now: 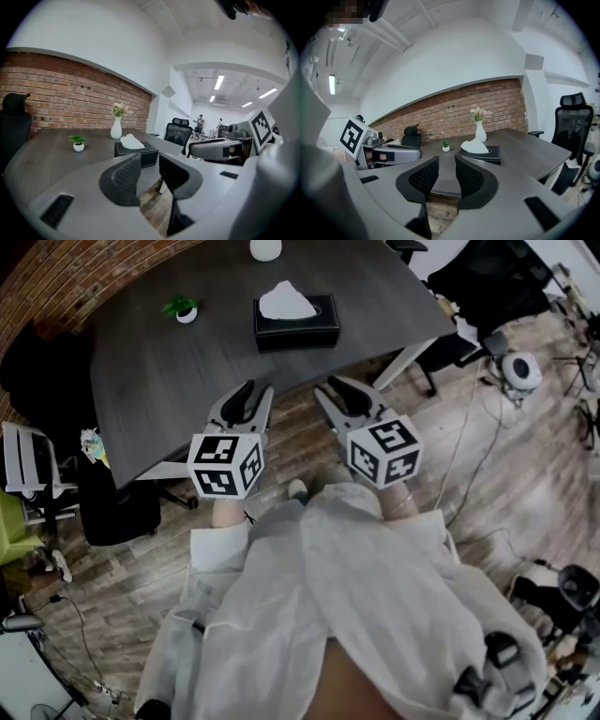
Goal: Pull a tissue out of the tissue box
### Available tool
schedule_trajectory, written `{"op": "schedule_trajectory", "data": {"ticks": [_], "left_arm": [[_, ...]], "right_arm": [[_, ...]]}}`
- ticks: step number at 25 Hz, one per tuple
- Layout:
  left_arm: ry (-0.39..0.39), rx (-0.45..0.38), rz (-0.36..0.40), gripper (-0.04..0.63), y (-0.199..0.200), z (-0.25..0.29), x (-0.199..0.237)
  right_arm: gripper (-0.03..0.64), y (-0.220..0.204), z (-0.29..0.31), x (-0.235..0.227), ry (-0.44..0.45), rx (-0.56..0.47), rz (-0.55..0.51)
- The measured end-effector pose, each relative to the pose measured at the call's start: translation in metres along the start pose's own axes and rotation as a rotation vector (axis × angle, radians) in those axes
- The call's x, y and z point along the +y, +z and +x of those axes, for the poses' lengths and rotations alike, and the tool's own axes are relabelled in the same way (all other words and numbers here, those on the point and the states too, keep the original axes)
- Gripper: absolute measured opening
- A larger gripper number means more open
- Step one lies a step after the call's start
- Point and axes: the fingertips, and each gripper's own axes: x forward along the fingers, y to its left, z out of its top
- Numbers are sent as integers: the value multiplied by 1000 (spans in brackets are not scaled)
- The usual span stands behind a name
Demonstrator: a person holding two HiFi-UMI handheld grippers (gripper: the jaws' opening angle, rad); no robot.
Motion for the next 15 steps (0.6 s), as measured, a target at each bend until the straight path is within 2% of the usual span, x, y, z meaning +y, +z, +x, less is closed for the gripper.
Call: {"op": "schedule_trajectory", "data": {"ticks": [9,15], "left_arm": [[-28,28,-52,104,-9,28,18],[4,41,-53,104,3,53,47]], "right_arm": [[110,-9,24,-27,-46,60,16],[110,8,66,-44,6,50,53]]}}
